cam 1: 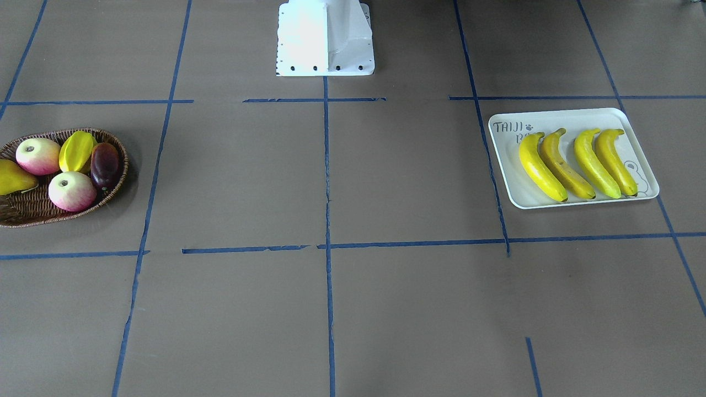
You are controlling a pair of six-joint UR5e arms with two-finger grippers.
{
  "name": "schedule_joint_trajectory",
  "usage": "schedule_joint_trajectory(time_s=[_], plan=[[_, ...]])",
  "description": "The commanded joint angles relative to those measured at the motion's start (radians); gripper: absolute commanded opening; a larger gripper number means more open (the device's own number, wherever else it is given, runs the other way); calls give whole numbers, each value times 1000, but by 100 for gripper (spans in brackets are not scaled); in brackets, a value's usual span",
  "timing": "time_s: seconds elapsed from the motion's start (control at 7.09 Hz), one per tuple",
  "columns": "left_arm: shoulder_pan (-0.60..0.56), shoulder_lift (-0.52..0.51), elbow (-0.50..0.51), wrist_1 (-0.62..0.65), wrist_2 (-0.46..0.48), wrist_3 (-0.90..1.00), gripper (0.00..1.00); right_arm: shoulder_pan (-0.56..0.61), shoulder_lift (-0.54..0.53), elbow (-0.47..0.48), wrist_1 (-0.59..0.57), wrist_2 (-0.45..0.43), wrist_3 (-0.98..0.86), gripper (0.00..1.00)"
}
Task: Transfer all bananas from basket to plate
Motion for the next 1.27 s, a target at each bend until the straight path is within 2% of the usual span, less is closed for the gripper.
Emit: schedule_joint_trajectory(time_s=[0.0,1.13], plan=[[-2,0,-9,-1,3,0,100,-35,-4,-13,61,2,64,100],[-3,26,-26,-1,9,3,100,-36,-12,-21,77,2,64,100]])
